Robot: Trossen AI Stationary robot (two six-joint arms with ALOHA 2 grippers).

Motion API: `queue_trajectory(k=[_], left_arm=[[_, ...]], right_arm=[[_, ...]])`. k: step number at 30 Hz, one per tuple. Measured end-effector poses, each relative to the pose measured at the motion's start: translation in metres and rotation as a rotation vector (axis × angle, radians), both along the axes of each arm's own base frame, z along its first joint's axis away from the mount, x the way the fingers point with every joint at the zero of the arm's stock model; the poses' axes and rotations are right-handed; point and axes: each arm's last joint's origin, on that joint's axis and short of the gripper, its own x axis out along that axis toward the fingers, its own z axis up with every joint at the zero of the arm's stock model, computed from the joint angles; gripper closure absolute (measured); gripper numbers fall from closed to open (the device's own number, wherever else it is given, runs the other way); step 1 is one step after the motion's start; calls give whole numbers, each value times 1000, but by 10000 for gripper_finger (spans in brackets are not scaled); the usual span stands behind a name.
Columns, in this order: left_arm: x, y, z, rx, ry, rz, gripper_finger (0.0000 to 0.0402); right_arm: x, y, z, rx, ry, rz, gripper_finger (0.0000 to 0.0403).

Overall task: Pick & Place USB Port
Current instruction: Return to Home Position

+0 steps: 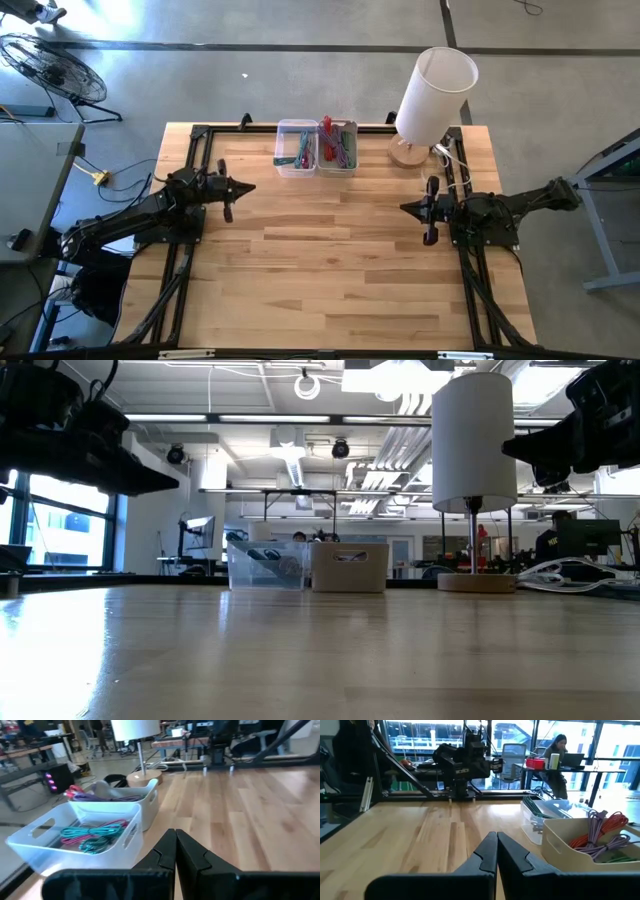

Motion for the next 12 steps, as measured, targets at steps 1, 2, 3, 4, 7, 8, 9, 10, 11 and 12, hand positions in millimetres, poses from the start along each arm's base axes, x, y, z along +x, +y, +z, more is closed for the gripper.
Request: queue_trajectory(k=[1,2,3,4,7,8,9,10,11,12], left_arm=[[0,0,0,-10,-4,-11,401],[0,0,0,-12,-5,-15,401],[0,-1,0,-12,-7,-20,401],[0,-1,1,-11,-12,-31,401],[1,-2,4,-1,-41,-88,401],[1,-3,5,8,-58,-102,402],[1,-3,7,17,-73,-114,401],[1,-3,9,29,-91,-122,401],[1,-4,11,38,-109,-134,402],[1,-4,13,43,-127,-153,401]], right_arm=[[0,0,0,-9,1,0,402],[0,0,0,-16,2,0,402],[0,0,0,-18,3,0,402],[0,0,0,-18,3,0,402],[0,0,0,-18,3,0,402],[0,0,0,-18,3,0,402],[0,0,0,-19,3,0,402],[0,0,0,-19,3,0,402],[0,0,0,-19,3,0,402],[0,0,0,-19,3,0,402]])
